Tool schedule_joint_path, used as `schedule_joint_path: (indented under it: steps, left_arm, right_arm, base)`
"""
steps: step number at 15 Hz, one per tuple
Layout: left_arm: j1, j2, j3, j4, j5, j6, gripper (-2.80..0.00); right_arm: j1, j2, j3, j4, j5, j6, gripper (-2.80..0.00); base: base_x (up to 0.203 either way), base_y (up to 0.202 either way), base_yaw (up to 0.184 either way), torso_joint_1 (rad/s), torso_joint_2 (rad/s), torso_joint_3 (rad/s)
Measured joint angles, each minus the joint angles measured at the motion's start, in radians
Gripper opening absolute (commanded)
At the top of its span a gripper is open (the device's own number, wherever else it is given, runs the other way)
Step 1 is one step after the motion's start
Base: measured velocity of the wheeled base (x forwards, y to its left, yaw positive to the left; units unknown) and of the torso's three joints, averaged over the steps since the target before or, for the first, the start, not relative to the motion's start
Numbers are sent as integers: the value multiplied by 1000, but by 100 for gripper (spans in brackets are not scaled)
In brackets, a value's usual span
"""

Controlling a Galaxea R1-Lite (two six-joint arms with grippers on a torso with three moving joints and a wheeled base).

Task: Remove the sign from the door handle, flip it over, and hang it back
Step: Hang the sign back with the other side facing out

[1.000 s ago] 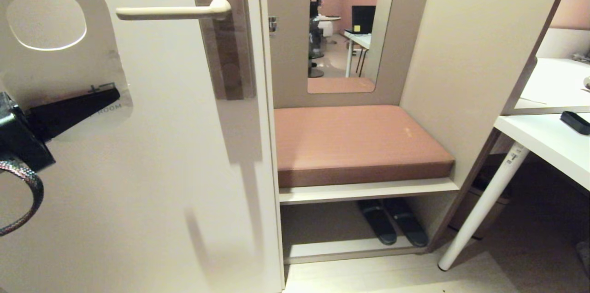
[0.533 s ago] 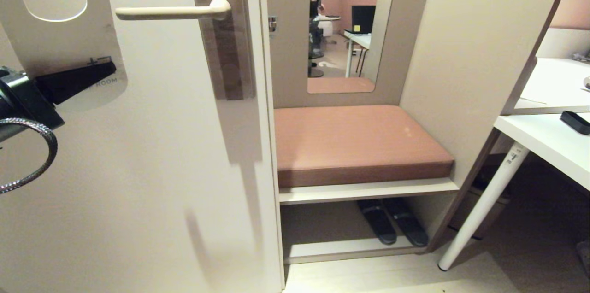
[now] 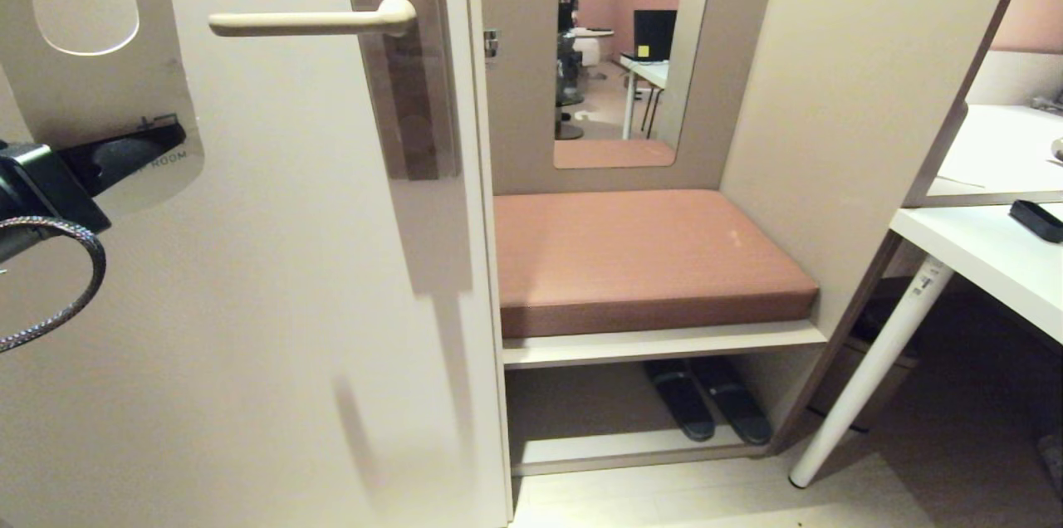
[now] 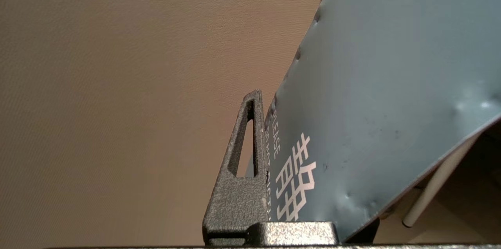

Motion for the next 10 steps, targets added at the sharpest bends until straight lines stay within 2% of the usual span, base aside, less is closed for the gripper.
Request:
schedule_joint_path:
  steps: [10]
  left_arm:
    - [2, 26, 19, 45, 118, 2, -280]
  right_arm:
    - [0, 0, 0, 0, 0, 0, -280]
  base:
    - [0, 0, 0, 0, 0, 0]
